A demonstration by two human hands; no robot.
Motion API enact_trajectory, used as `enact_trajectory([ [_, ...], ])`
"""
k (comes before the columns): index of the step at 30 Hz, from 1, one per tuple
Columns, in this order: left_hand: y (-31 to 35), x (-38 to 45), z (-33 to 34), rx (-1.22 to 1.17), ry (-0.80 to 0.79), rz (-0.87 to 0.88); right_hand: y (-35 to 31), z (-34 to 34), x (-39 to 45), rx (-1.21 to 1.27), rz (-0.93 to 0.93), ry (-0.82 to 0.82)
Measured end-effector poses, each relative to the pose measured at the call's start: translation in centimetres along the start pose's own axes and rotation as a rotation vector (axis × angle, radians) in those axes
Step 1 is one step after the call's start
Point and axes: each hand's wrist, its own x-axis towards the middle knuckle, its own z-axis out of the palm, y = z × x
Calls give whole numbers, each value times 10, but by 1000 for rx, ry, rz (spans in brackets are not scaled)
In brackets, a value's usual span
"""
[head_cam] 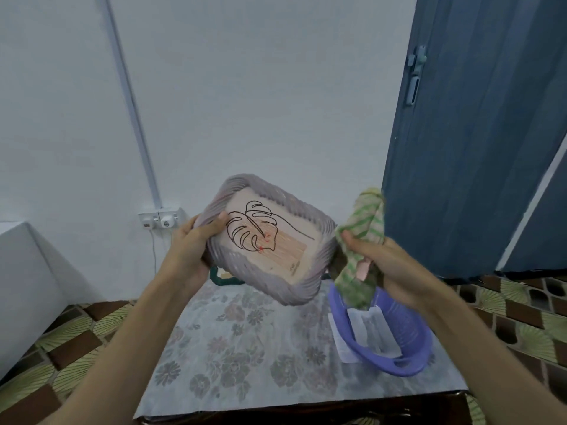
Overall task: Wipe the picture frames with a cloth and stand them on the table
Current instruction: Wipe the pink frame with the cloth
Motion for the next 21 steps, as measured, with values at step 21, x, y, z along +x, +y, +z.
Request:
enact_trajectory([
  [21,-9,-13,10,110,142,265,13,-5,-2,422,-15,108],
])
